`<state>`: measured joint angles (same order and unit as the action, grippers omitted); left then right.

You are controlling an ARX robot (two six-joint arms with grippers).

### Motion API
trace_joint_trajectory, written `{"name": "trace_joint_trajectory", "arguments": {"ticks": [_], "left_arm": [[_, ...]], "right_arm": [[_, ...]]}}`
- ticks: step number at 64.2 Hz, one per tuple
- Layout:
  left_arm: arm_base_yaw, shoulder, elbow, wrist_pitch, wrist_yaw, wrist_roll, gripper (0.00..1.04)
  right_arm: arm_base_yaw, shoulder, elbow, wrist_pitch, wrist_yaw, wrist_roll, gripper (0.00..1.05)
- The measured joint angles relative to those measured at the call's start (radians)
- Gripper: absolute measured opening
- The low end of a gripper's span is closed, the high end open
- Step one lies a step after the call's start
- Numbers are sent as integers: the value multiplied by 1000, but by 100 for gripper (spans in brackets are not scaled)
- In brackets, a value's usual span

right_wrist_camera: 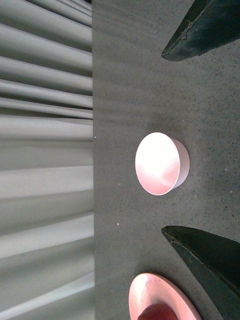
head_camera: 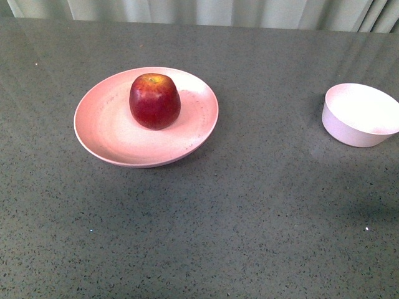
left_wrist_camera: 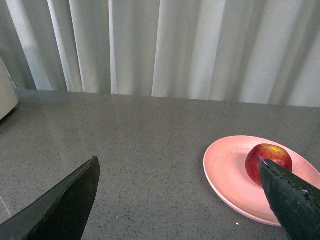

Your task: Move apple from plate to bowl

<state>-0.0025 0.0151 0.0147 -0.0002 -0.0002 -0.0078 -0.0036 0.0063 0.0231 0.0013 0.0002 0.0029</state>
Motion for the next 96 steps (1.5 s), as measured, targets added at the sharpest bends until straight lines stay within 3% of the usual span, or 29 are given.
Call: {"name": "trace_joint_trajectory", "arguments": {"ticks": [58, 62, 65, 83, 96], "left_arm": [[0, 0, 0, 0, 0, 0, 96], [0, 0, 0, 0, 0, 0, 96], [0, 0, 0, 0, 0, 0, 96], [0, 0, 0, 0, 0, 0, 96], [0, 0, 0, 0, 0, 0, 96]], "right_arm": [[-3, 13, 7, -22, -19, 12, 96], [-14, 147, 80, -194, -73, 61, 96], [-23, 257, 104, -194, -77, 64, 96], [-188, 1003, 325, 279, -238, -27, 96], [-198, 1536, 591, 405, -219, -51, 96]]}}
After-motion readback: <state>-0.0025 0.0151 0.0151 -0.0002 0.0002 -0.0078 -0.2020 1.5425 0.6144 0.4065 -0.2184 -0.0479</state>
